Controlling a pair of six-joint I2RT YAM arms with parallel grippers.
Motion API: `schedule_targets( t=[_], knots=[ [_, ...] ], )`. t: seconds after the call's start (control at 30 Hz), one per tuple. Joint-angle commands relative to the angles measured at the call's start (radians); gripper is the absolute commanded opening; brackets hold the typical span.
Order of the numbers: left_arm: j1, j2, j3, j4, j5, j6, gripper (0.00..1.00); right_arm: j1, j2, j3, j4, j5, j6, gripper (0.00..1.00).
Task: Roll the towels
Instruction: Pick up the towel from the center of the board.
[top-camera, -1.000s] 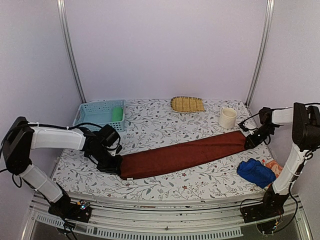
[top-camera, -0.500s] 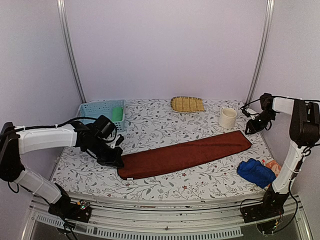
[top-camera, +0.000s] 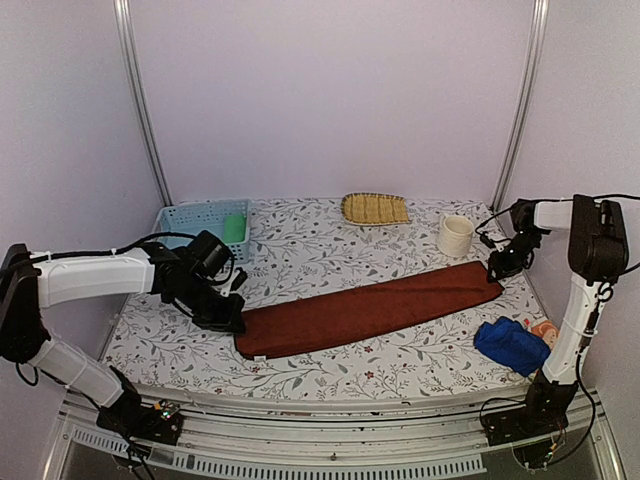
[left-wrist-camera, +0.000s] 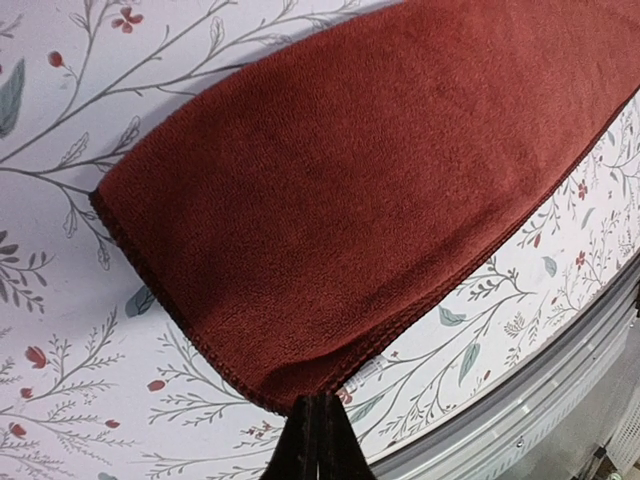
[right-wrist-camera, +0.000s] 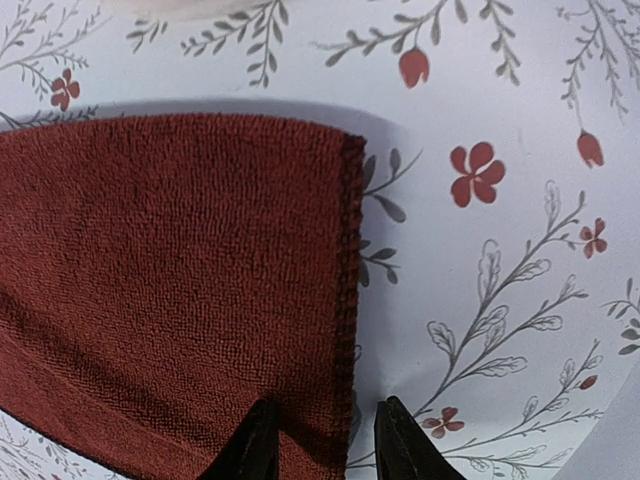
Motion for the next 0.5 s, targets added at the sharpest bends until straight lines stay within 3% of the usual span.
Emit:
schedule_targets(
  t=[0.0, 0.23, 0.47],
  knots=[
    [-0.012, 0.015, 0.016, 0.011, -0.024, 0.020, 0.03, 0.030, 0.015, -0.057, 0.028, 0.102, 0.001, 0.36],
    [-0.012, 0.019, 0.031, -0.009, -0.057, 0.024, 0.03, 0.051, 0.043, -0.104, 0.054, 0.166, -0.002, 0.34],
    [-0.012, 0.019, 0.038, -0.018, -0.080, 0.031, 0.03, 0.016, 0.085, -0.091, 0.077, 0.102, -0.011, 0.06]
  ],
)
